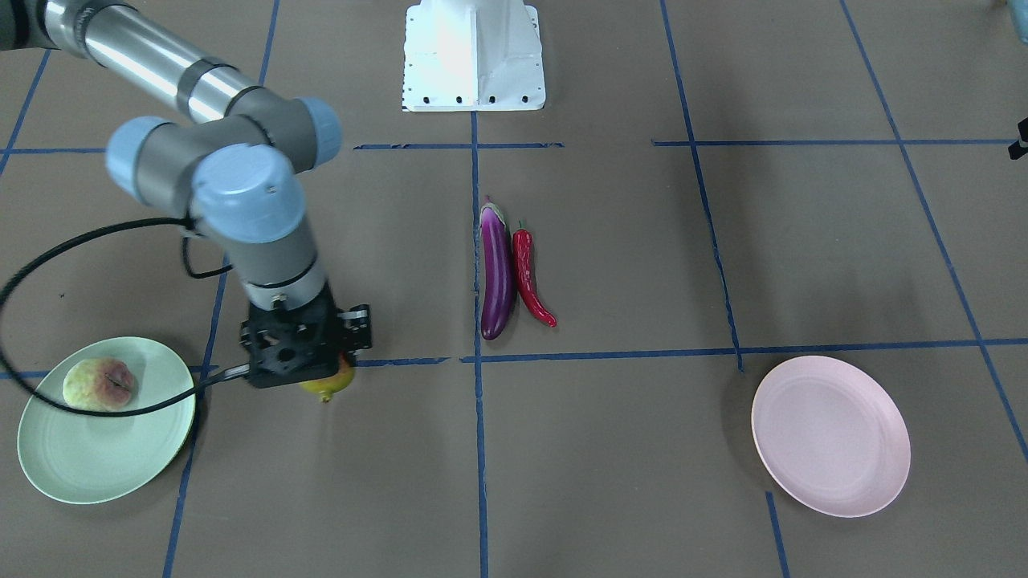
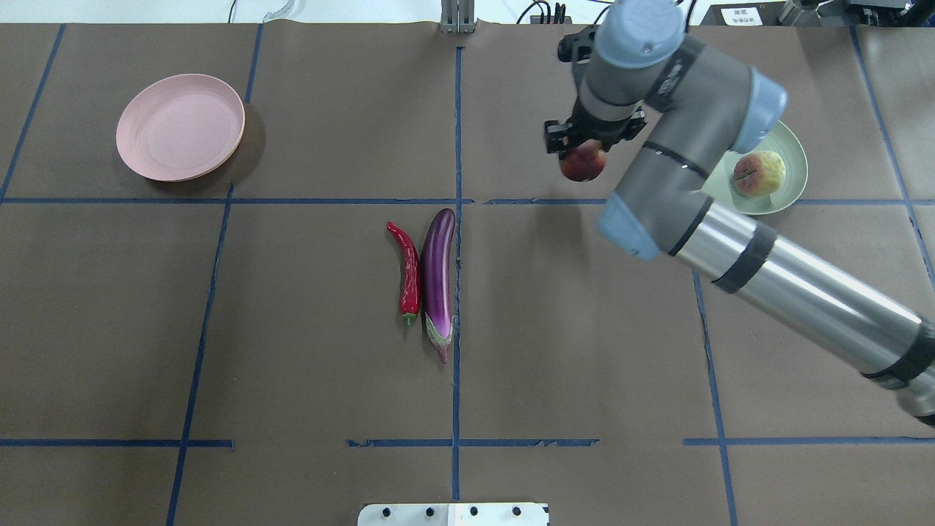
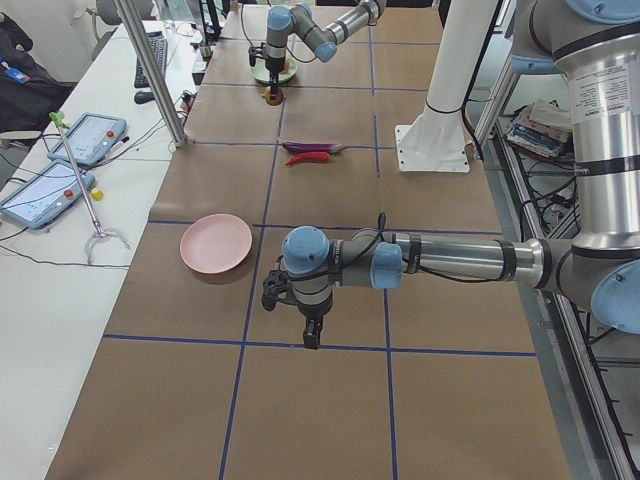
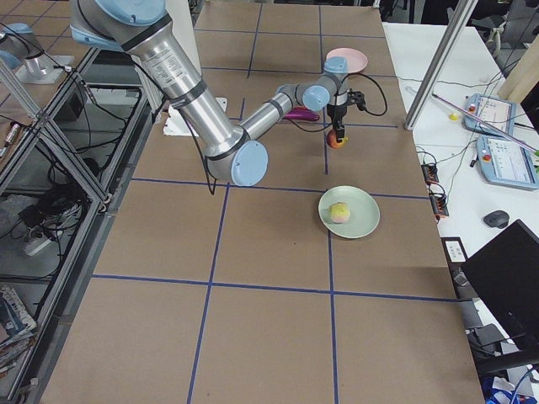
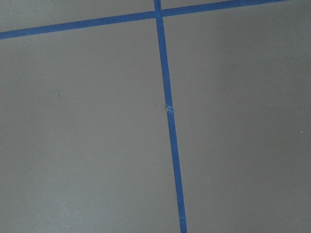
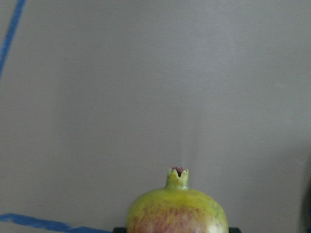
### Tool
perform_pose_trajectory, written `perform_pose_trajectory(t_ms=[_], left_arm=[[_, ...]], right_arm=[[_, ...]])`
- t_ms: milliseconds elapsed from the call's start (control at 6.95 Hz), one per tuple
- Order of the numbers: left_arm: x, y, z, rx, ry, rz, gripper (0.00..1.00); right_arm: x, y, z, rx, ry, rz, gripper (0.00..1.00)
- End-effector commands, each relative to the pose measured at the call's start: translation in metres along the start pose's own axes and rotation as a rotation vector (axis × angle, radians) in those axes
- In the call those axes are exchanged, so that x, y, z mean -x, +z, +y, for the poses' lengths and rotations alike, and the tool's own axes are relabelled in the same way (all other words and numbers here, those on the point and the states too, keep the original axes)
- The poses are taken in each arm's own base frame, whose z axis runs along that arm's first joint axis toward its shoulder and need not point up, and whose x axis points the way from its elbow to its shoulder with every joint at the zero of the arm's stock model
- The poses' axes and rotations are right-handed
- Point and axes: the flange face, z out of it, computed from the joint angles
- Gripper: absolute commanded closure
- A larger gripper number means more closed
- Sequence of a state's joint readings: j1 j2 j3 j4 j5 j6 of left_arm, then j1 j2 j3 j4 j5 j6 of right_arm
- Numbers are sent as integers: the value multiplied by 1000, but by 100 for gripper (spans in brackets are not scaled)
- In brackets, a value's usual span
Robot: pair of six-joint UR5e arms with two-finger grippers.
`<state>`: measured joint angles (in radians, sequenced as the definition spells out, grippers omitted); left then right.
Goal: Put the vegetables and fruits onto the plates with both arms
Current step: 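Carry the red apple with the right gripper onto the green plate and release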
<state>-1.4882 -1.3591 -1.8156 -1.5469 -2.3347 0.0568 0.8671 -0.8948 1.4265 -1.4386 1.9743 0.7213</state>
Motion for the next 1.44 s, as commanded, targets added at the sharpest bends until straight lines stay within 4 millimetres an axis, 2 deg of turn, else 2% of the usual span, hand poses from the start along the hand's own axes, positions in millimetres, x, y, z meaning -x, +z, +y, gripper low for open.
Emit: perform_pose_trajectory(t_ms=[0,144,288,432,719,863,1007,1151,1295], left_arm=[[0,1,0,2,-2,0,0],[0,0,1,2,-2,0,0],[0,0,1,2,-2,0,0],[0,1,0,2,-2,0,0],[0,0,0,-1,1,0,0],[-3,-3,-1,-8,11,0,0],[-8,-8,-2,-20,24,-3,0],[-9,-9,-6,-24,30,-12,0],[-19,-20,-21,-60,59,-5,0]], right_arm=[[-169,-3,-3,47,-119,-25,100],[-191,14,8,83,-128,-20,96],[-199,29,11,111,-113,-8,63],[-198,36,12,105,-122,-13,1],[-190,30,5,87,-130,-24,0],[-202,18,-1,82,-108,-29,0],[-231,-7,-11,74,-71,-79,0],[-273,-33,-14,73,-12,-117,0],[-311,-59,-16,69,-8,-125,0]])
